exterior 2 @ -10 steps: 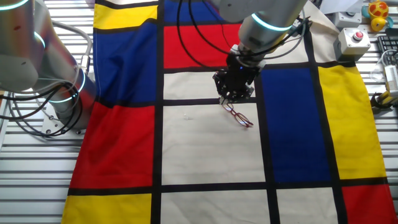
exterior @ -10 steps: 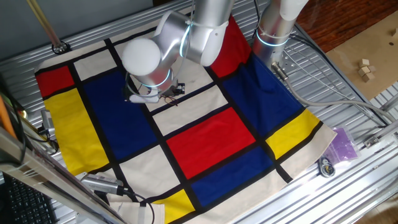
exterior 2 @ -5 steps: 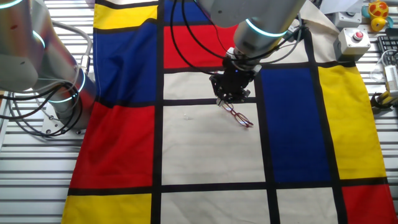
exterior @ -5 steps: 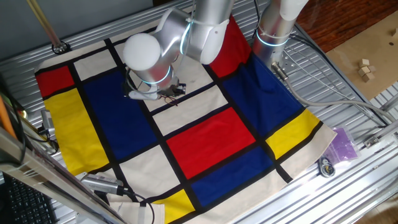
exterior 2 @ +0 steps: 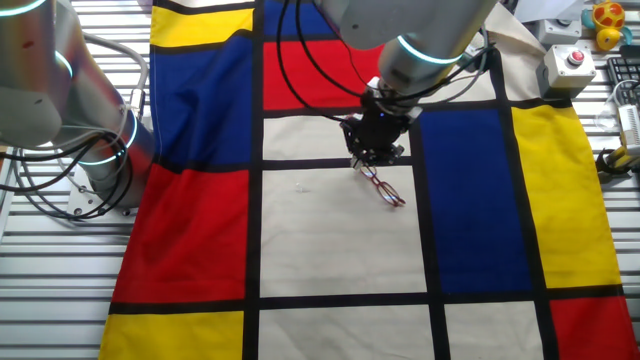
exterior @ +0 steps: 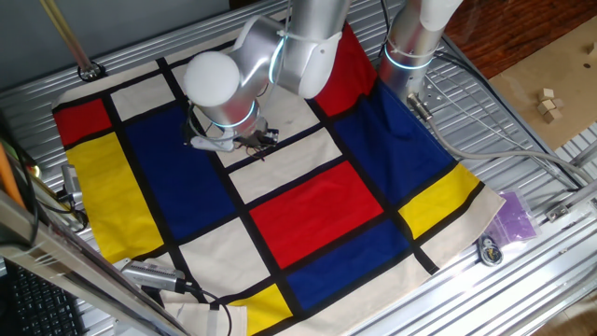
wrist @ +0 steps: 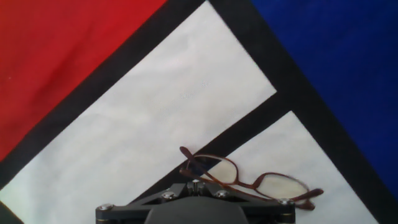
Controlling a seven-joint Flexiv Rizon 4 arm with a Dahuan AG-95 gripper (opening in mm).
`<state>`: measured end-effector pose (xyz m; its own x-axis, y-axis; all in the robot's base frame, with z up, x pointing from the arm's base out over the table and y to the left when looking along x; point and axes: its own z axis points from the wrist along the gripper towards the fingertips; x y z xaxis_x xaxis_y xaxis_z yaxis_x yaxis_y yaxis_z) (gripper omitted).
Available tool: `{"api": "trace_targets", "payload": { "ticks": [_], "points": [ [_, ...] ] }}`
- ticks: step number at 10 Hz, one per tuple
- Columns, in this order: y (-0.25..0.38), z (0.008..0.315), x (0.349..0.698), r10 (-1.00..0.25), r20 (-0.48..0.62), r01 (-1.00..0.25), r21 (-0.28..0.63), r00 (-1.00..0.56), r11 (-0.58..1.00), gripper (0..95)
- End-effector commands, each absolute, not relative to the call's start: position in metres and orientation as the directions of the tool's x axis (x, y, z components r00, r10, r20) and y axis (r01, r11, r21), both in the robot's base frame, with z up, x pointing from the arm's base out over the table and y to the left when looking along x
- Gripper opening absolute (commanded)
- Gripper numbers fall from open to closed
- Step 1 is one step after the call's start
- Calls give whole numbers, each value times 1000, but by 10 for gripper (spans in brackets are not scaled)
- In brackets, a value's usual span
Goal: Unfold the leg of the glasses (with one hand)
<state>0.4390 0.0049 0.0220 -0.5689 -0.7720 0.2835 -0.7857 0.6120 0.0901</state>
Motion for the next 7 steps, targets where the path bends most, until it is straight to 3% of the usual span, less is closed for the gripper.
{"api": "trace_targets", "payload": {
  "ticks": [1, 7],
  "points": [
    [7, 23, 444, -771, 284, -784, 92, -570, 614, 0],
    [9, 34, 444, -844, 276, -858, 106, -460, 503, 0]
  ]
}}
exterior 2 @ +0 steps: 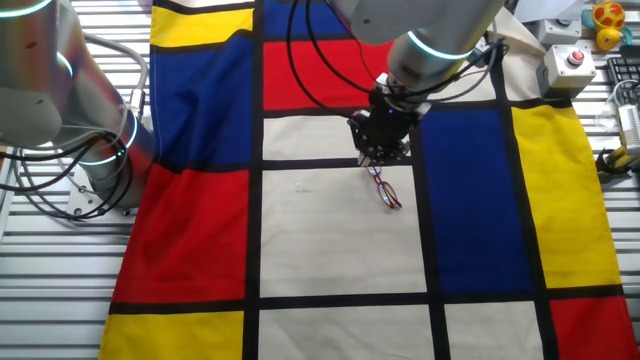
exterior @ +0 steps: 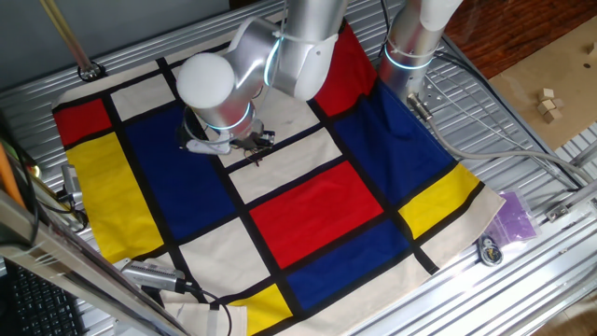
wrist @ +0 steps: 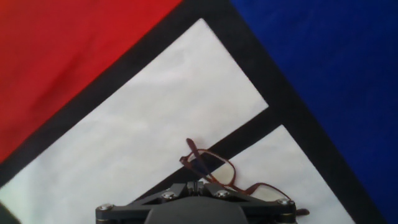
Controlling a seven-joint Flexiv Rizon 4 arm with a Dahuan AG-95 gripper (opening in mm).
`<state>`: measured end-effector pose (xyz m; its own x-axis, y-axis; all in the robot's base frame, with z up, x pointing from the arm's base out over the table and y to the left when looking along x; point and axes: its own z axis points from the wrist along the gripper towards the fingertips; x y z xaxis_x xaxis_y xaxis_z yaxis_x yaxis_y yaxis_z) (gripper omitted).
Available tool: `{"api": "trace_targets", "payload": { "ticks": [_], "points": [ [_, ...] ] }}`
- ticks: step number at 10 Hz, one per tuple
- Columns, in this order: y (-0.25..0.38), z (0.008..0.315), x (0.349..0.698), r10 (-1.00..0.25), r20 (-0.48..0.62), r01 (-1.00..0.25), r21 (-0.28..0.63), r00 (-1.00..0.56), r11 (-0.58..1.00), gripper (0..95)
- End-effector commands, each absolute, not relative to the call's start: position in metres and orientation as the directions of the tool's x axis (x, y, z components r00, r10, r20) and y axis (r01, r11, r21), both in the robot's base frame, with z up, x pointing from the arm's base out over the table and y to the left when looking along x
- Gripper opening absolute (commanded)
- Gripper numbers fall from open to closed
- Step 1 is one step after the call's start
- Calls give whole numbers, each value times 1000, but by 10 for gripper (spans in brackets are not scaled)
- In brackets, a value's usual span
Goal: Unfold the leg of the glasses (with one hand)
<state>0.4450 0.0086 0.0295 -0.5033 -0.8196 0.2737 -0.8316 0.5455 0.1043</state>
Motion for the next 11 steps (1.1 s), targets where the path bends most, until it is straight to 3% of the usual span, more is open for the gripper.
{"api": "trace_targets", "payload": {
  "ticks": [1, 11],
  "points": [
    [10, 36, 444, -866, 288, -897, 50, -408, 439, 0],
    [-10, 37, 470, -936, 269, -971, 5, -229, 239, 0]
  ]
}}
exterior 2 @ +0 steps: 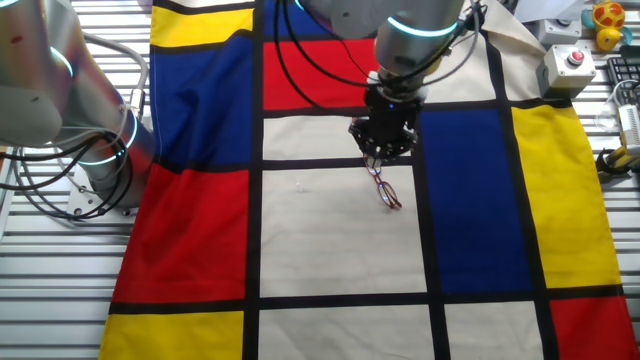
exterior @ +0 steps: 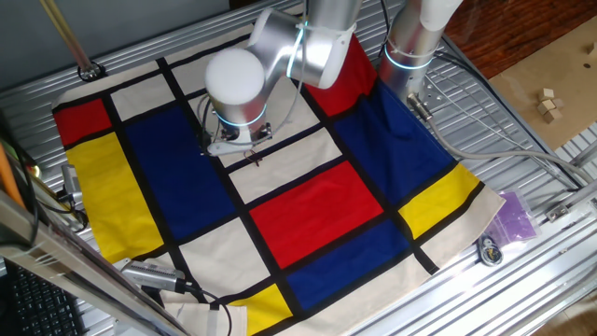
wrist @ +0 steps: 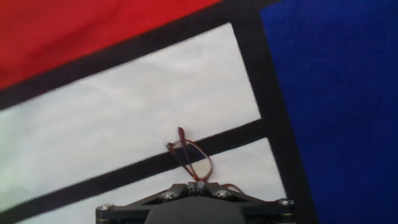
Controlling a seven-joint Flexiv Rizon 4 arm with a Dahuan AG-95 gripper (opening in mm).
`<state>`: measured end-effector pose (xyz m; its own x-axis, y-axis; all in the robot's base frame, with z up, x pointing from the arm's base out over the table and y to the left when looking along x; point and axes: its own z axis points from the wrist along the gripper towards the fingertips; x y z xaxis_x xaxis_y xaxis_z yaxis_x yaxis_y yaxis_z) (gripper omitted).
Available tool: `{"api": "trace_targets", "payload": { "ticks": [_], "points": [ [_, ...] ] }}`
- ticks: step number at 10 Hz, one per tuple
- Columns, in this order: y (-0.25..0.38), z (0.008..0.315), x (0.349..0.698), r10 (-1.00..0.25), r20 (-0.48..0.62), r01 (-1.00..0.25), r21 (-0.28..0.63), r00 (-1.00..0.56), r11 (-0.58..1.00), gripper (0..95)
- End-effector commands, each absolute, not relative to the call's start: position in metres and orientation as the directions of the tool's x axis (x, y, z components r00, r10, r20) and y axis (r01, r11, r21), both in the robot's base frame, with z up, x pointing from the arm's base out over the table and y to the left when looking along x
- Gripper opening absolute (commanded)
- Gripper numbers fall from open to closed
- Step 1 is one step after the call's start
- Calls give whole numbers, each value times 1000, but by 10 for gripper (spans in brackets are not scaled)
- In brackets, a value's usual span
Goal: Unfold the leg of the glasses (with one hand)
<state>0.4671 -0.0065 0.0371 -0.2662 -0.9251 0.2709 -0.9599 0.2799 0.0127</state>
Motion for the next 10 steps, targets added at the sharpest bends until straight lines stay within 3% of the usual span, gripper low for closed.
{"api": "trace_targets", "payload": {
  "ticks": [1, 5, 6, 10],
  "points": [
    [-12, 36, 472, -944, 265, -979, -2, -199, 206, 0],
    [-22, 35, 475, -962, 256, -995, -12, -98, 98, 0],
    [-25, 35, 476, -964, 255, -997, -11, -76, 75, 190],
    [-36, 31, 479, -969, 246, -1000, -2, -10, 10, 190]
  ]
}}
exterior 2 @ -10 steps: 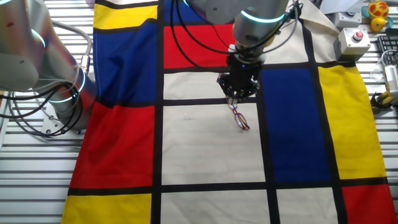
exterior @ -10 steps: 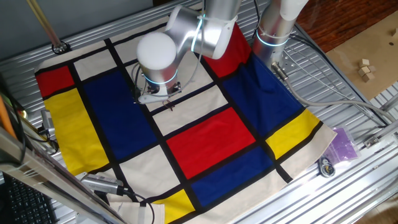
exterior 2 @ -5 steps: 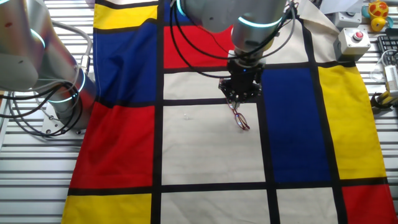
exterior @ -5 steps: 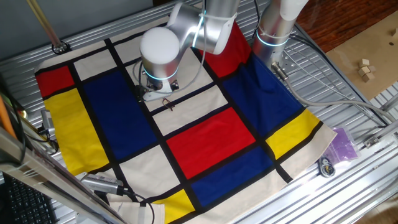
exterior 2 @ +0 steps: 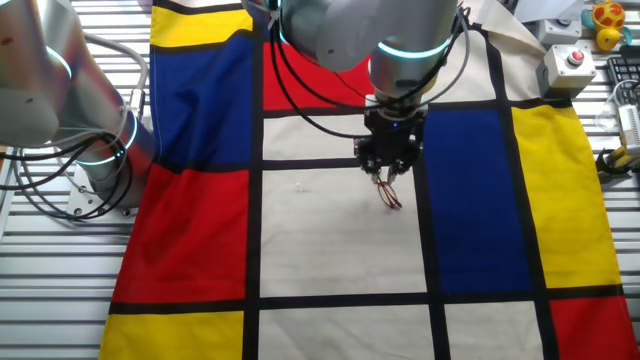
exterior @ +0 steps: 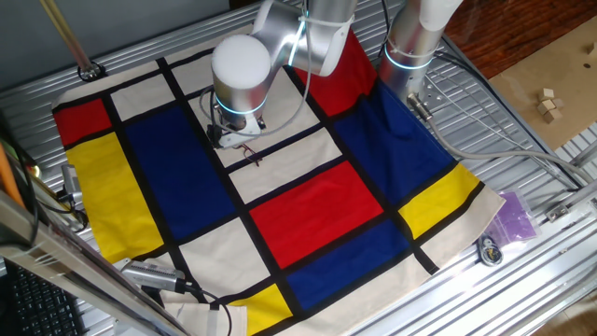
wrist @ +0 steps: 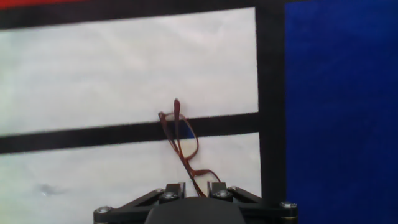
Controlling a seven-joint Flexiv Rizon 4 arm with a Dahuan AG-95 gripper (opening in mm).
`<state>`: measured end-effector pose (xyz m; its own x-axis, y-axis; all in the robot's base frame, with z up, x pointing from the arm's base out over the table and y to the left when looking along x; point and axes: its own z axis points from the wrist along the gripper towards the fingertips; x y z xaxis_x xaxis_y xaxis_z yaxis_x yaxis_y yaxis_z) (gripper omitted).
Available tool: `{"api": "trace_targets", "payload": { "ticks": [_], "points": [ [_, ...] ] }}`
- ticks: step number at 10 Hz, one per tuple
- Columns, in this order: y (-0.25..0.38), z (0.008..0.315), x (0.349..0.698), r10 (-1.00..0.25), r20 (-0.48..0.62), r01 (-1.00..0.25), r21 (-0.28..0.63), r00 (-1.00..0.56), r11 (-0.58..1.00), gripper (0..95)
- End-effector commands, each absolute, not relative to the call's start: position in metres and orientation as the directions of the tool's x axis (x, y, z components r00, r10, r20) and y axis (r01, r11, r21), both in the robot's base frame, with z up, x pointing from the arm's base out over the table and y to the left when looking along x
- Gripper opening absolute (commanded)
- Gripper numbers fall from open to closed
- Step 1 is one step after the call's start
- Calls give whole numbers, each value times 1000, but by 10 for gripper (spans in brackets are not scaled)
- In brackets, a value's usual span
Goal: Unfold the leg of the glasses (with one hand)
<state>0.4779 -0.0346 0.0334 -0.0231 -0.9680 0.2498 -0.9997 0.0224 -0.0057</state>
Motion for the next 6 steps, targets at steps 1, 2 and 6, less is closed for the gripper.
{"api": "trace_targets", "payload": {
  "ticks": [1, 2, 6],
  "points": [
    [-36, 31, 480, -969, 246, -1000, -5, -5, 4, 190],
    [-36, 30, 480, -971, 241, -1000, -5, -3, 2, 190],
    [-36, 29, 483, -969, 245, -999, -4, 42, -44, 190]
  ]
}}
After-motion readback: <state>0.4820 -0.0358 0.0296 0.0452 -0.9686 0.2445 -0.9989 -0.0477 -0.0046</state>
